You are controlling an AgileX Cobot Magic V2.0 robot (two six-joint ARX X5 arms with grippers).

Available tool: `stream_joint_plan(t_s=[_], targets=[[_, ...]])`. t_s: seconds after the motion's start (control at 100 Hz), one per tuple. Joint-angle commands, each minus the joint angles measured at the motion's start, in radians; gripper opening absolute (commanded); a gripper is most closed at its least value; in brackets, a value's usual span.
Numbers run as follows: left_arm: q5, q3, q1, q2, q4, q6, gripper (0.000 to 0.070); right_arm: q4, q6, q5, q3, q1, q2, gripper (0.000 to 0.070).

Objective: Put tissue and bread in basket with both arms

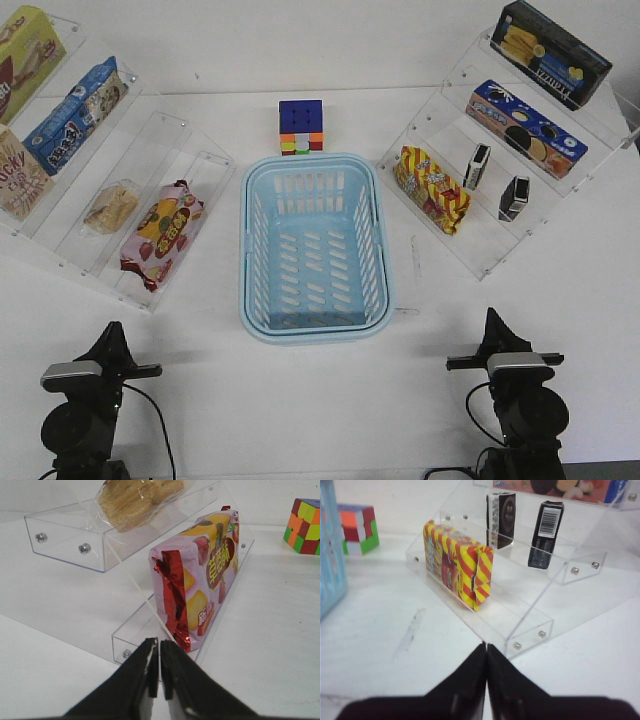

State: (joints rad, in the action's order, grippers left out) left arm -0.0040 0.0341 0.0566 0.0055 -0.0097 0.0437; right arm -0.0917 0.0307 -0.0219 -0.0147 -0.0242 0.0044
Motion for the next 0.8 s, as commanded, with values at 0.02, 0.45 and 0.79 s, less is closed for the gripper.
stream_joint_plan(t_s=[0.02, 0.45, 0.79], targets=[[0.001, -0.020, 0.000, -0.002, 0.011, 0.002, 0.0001, 0.040, 0.249, 0.002, 0.002, 0.002, -0.003, 0.0000], [0.001, -0.020, 0.000, -0.002, 0.011, 0.002, 0.0001, -0.086, 0.328, -0.034, -0.394, 0.013, 0.372, 0.0000], [0.001, -0.020, 0.000, -0.002, 0.011, 0.002, 0.0001, -0.175, 0.147, -0.039, -0.818, 0.057, 0.944, 0.0429]])
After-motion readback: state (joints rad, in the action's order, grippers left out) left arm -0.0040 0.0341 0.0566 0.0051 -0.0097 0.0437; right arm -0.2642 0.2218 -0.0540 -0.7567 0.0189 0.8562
